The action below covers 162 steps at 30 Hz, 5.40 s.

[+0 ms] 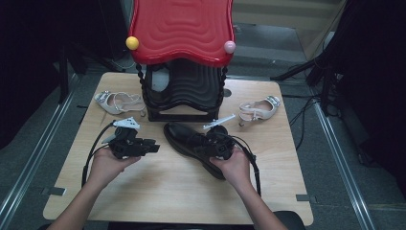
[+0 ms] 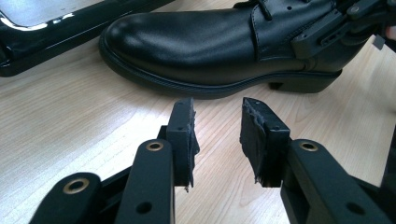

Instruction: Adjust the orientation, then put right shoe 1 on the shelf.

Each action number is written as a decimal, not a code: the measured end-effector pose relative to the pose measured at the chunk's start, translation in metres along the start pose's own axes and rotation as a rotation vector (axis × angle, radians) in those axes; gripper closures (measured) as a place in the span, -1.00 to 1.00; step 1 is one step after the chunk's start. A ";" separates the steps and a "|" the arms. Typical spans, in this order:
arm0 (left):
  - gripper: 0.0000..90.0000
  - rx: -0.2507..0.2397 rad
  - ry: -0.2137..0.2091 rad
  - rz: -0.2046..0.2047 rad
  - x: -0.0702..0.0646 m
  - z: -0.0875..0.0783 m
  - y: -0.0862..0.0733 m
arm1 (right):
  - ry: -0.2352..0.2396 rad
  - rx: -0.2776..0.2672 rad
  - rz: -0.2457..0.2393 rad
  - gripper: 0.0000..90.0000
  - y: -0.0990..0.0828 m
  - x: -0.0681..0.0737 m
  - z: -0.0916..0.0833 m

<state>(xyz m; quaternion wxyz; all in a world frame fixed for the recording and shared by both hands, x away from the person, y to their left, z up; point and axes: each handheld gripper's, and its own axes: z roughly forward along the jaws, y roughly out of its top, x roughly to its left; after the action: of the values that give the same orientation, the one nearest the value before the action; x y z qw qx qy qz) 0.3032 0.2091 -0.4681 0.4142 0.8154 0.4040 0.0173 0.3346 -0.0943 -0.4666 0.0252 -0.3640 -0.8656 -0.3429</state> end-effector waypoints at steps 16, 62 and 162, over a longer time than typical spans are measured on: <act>0.77 0.010 -0.011 -0.007 -0.002 0.011 0.002 | 0.021 0.003 -0.017 0.52 -0.008 0.007 -0.001; 0.95 0.071 -0.079 0.042 -0.047 0.081 0.011 | -0.100 -0.090 0.060 1.00 -0.027 -0.053 -0.029; 0.99 -0.059 -0.111 0.128 -0.014 -0.045 0.156 | -0.068 0.099 0.191 0.46 -0.016 0.039 0.022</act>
<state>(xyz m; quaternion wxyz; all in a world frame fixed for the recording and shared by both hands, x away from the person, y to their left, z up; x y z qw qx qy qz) 0.3786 0.1778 -0.3267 0.4579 0.8267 0.3267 0.0102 0.3003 -0.0653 -0.4808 0.0465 -0.4546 -0.8431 -0.2834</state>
